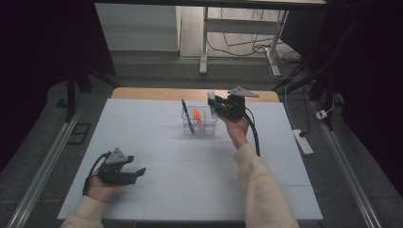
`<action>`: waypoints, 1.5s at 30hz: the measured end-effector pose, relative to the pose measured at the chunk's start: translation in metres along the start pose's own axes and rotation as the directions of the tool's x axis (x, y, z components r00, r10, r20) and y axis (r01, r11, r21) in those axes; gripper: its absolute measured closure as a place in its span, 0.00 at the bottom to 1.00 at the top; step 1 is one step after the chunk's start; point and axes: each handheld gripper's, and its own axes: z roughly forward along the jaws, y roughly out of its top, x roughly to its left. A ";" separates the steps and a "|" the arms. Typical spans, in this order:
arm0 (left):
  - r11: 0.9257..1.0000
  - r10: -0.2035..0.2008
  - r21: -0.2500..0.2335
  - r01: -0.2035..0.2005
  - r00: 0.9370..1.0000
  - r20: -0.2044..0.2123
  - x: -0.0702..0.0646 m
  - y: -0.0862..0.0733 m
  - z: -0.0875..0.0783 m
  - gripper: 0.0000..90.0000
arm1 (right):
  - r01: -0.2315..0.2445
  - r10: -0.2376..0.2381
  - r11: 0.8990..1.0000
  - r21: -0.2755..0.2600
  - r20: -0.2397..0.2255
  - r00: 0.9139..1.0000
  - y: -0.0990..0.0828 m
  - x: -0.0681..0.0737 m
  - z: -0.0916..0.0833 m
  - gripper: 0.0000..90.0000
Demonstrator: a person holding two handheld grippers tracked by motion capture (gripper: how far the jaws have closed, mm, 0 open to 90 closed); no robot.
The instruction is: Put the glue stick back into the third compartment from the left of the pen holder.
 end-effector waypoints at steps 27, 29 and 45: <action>1.000 0.003 0.010 -0.003 1.000 0.002 0.001 -0.001 0.001 0.33 | -0.009 0.009 0.997 0.073 0.003 1.000 -0.003 -0.004 0.000 0.55; 1.000 0.003 0.009 -0.003 1.000 0.002 0.001 -0.001 0.001 0.33 | -0.004 0.004 0.997 0.074 -0.002 1.000 -0.004 -0.004 -0.003 0.54; 1.000 0.001 0.010 -0.001 1.000 -0.002 0.001 -0.001 0.001 0.33 | 0.001 0.001 0.996 0.086 -0.023 1.000 -0.015 -0.009 -0.025 0.55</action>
